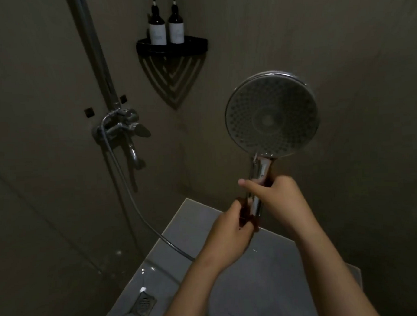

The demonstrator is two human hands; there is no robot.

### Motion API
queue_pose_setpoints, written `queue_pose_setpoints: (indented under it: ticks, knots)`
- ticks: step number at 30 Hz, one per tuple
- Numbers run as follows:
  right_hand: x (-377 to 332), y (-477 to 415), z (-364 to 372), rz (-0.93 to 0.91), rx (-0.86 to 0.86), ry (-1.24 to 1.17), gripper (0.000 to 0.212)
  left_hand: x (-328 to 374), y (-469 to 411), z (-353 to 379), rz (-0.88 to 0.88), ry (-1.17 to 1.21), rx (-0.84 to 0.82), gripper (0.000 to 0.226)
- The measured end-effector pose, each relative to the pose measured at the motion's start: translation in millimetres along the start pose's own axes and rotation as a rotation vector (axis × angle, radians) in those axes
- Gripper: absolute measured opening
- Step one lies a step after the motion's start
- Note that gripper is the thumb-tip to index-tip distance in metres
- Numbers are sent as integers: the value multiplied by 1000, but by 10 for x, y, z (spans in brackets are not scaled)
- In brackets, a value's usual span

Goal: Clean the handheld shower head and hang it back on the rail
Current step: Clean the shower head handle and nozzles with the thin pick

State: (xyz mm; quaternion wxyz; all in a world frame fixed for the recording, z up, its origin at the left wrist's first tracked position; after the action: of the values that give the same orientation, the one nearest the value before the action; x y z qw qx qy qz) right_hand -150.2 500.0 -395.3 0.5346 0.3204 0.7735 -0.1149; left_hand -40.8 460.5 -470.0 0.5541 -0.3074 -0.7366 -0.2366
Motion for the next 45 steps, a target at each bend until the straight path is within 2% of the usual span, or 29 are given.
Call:
queue_pose_setpoints:
  ticks: [3,7,17,28,39,45]
  knots:
    - [-58,-54,164,-83,-42,35,17,-46,-40,-127,-11,23,35,34]
    - [-87,-131,353,-110,-78,58,22,-59,-83,-276,22,49,94,38]
    - [-228,-395,674,-205,-174,41,20,-135,-244,-615,52,88,268,47]
    - [-419,-1332,1010,-288,-279,-17,16,-318,-1035,-1038,26,90,349,47]
    - [-850,-2745,1041,-372,-415,-85,21,-277,-2288,-1433,13,204,271,45]
    - [-850,-3162,1305,-379,-510,-135,10,-364,-2525,-1636,-82,150,227,51]
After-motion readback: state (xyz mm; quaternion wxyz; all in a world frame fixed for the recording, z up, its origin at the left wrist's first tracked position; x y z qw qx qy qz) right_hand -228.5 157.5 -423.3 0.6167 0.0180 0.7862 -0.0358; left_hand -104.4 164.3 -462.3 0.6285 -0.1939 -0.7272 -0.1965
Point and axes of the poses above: each hand's wrist, its own y-axis away from the middle knuckle, its own z-axis out of the palm, x = y × z, the point moved 2 cm from there along -y, towards the middle knuckle, and after that the axes turned 4 degrees about z, right-handed, at the moved point
